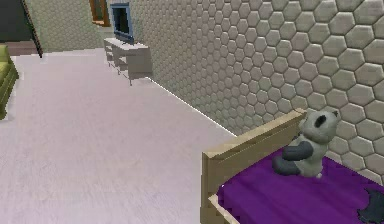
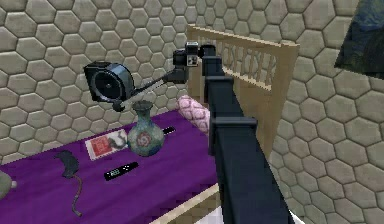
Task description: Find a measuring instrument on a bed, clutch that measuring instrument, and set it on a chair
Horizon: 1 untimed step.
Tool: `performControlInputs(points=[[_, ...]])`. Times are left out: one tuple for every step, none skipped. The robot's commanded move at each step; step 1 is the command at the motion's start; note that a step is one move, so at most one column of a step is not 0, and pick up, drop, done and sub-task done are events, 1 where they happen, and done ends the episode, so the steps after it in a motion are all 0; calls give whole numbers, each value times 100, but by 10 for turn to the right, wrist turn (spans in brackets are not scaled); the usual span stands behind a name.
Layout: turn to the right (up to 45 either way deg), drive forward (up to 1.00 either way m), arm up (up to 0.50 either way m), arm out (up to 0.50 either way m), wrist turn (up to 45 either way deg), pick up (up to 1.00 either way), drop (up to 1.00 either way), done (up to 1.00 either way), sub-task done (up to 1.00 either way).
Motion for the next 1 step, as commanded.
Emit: performControlInputs(points=[[0, 0, 0, 0, -450, 0, 0, 0, 0]])
